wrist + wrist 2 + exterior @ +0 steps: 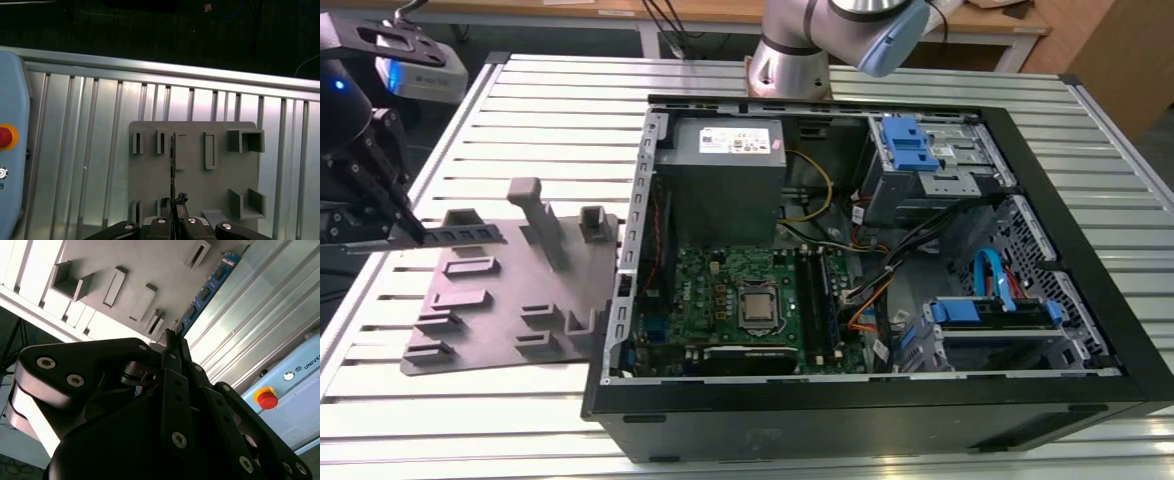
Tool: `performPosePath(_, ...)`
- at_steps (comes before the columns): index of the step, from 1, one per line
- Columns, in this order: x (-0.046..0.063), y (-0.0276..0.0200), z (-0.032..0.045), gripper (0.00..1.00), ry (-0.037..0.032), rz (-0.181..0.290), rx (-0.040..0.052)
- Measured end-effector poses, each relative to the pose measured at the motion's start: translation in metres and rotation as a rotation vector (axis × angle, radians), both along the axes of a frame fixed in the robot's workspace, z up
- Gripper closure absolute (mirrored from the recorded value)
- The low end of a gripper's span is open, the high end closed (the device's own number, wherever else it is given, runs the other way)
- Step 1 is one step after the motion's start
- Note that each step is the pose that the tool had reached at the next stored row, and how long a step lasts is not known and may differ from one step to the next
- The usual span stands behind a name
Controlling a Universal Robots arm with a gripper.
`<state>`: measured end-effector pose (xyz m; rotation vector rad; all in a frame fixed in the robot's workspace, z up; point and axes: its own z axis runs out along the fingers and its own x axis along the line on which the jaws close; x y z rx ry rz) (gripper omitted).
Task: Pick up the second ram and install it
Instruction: 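Pick up the second ram and move it above second insertion slot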
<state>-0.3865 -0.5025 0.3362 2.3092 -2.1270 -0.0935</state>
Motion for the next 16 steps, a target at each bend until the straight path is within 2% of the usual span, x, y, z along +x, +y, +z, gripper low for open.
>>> performPosePath(7,0.0,0.0,0.0067,0.89,0.0001,0.0,-0.0001)
performPosePath(16,0.0,0.0,0.0202,0.89,0.0001,0.0,0.0025)
